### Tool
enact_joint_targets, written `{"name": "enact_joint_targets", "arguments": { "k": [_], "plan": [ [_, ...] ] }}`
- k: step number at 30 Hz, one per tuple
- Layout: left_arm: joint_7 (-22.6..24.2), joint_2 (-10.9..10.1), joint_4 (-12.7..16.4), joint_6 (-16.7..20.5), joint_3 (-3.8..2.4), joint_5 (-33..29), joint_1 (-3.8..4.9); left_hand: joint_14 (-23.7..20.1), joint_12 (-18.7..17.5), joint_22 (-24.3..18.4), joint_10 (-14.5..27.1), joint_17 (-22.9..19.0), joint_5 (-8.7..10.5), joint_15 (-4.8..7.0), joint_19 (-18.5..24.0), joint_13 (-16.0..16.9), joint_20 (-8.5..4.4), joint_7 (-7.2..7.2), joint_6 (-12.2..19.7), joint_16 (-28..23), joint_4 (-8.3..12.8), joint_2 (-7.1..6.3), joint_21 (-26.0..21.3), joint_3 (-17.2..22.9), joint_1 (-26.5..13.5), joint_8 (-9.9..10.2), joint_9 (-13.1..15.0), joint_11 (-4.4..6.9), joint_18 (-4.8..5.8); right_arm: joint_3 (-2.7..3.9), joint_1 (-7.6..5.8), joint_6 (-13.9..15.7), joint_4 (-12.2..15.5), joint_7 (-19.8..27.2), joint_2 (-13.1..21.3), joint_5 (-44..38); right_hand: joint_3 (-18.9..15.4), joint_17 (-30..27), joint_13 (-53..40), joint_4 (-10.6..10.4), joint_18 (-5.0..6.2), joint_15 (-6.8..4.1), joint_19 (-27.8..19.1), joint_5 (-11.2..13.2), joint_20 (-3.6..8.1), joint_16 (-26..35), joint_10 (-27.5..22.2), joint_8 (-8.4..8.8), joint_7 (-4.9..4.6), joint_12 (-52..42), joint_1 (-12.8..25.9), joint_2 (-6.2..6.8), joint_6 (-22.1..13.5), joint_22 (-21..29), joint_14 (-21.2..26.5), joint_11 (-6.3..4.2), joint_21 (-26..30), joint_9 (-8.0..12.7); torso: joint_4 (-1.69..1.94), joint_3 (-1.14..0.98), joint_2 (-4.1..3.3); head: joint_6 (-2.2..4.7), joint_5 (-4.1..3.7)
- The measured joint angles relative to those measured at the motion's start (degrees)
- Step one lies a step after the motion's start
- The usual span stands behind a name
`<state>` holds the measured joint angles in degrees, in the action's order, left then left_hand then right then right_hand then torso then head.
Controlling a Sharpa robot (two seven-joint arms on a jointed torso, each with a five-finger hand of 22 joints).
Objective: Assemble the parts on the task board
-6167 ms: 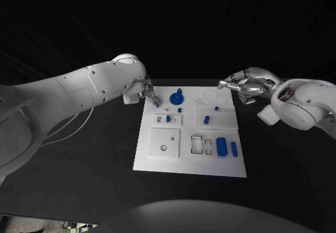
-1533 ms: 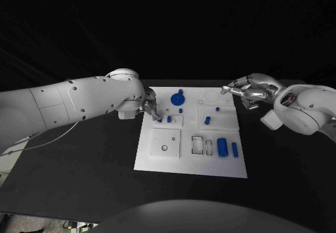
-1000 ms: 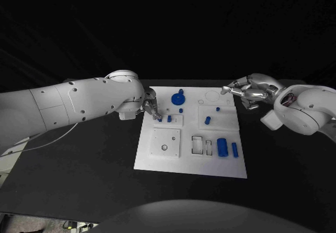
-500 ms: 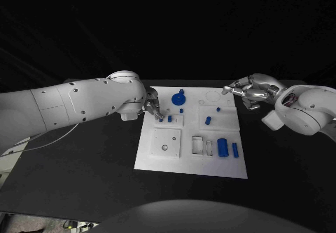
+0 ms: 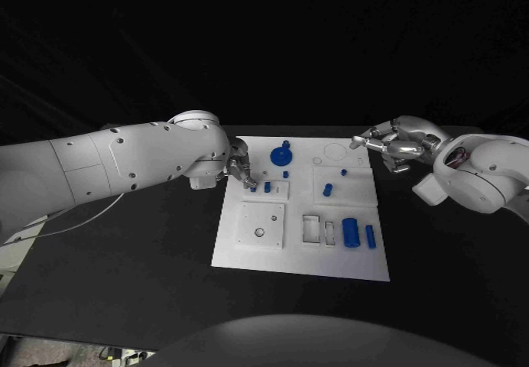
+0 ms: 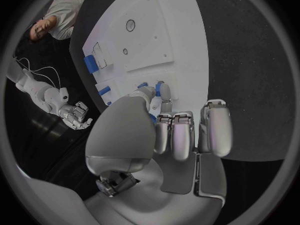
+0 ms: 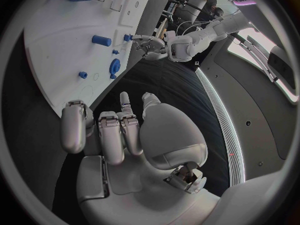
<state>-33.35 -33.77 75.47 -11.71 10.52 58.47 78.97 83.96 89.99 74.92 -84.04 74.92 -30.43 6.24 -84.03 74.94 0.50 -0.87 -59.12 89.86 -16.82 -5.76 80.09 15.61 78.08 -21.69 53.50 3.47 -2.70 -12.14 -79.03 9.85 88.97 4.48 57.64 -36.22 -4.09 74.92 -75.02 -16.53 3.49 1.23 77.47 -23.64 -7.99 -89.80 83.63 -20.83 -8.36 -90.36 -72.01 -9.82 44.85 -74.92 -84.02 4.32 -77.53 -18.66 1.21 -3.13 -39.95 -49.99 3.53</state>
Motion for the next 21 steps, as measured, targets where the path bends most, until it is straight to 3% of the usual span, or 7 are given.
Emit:
{"name": "enact_joint_targets", "arguments": {
  "k": [21],
  "plan": [
    [0.1,-0.9,1.4,1.5,0.16,0.4,-0.10,0.0,0.0,0.0,0.0,0.0,0.22,0.00,0.0,0.0,0.00,0.06,0.1,0.0,0.2,-0.76,0.0,0.5,-0.2,0.0,0.2,0.00,0.00,0.00,0.31,0.0,-0.2,0.1,0.0,0.0,0.0,0.0,0.0,0.0,0.00,0.00,-0.4,0.0,0.01,0.0,0.0,0.00,0.00,0.2,0.0,0.00,0.0,0.0,0.0,0.01,0.0,0.0,0.05,0.03,-0.03,0.00,0.12]
  ]
}}
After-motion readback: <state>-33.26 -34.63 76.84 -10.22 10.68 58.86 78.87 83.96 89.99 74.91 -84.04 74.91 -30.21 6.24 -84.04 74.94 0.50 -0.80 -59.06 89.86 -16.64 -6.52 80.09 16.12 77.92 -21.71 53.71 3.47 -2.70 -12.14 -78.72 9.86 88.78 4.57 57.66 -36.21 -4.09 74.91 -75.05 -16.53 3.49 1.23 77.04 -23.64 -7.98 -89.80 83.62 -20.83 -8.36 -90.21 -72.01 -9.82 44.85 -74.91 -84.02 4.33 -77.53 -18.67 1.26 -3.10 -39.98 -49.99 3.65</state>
